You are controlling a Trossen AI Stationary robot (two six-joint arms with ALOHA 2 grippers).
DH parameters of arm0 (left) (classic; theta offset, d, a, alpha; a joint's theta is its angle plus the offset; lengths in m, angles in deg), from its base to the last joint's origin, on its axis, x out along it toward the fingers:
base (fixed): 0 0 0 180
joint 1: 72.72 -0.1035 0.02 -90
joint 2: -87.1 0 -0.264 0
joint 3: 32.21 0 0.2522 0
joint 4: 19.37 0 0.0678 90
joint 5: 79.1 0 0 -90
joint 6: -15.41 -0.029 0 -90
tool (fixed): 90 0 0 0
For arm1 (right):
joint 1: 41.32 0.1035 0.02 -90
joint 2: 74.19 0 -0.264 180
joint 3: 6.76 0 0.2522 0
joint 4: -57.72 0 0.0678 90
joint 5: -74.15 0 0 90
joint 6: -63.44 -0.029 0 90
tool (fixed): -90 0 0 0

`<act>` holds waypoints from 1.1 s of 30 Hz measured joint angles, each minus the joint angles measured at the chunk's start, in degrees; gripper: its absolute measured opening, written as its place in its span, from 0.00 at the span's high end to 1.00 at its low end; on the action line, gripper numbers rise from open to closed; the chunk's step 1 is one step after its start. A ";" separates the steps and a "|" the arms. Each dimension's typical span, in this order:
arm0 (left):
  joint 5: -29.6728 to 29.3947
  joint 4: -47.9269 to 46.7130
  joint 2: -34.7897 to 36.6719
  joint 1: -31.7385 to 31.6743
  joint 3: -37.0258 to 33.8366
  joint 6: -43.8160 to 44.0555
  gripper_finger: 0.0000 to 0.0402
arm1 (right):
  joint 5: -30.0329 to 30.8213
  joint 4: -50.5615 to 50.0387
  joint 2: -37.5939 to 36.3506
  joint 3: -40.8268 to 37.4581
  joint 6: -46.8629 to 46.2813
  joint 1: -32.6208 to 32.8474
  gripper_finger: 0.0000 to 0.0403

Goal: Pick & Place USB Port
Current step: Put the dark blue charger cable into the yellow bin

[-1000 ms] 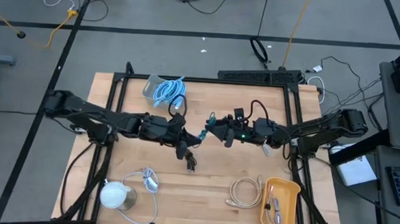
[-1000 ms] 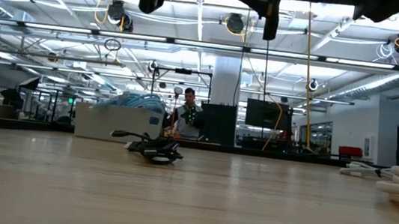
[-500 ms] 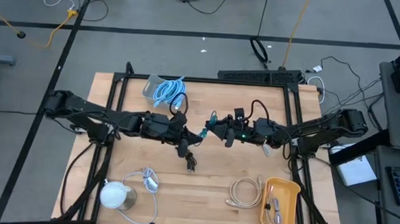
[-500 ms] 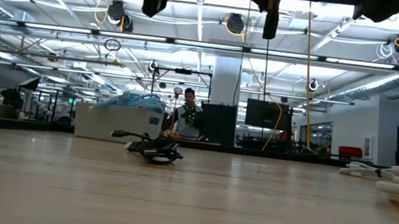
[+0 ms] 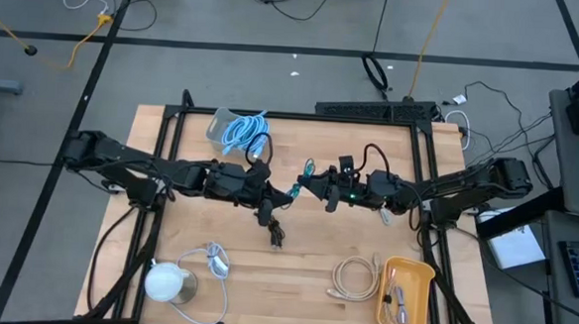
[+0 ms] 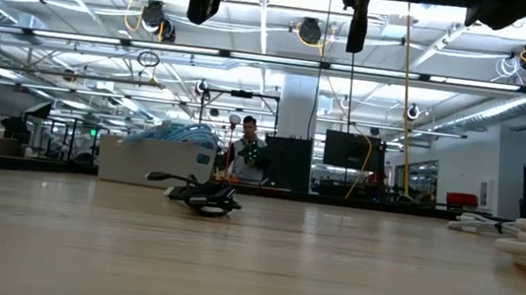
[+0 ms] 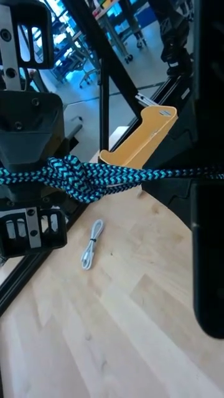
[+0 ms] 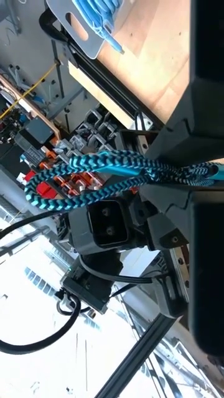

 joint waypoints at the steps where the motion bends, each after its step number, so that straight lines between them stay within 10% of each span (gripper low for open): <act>1: 0.11 -0.08 0.00 -0.13 0.00 -0.05 0.99 | 0.03 -0.01 0.00 0.00 -0.01 0.00 0.93; 20: 3.39 -12.79 3.42 2.68 0.14 3.17 0.27 | -8.05 -1.26 -0.52 5.14 4.15 0.03 0.94; 28: -6.28 -38.67 12.04 4.53 0.04 6.44 0.27 | -4.52 -55.65 -3.76 23.67 8.66 5.99 0.95; 33: -9.79 -44.65 17.09 4.68 0.04 5.69 0.37 | 5.81 -92.05 -3.91 35.02 -10.73 12.28 0.95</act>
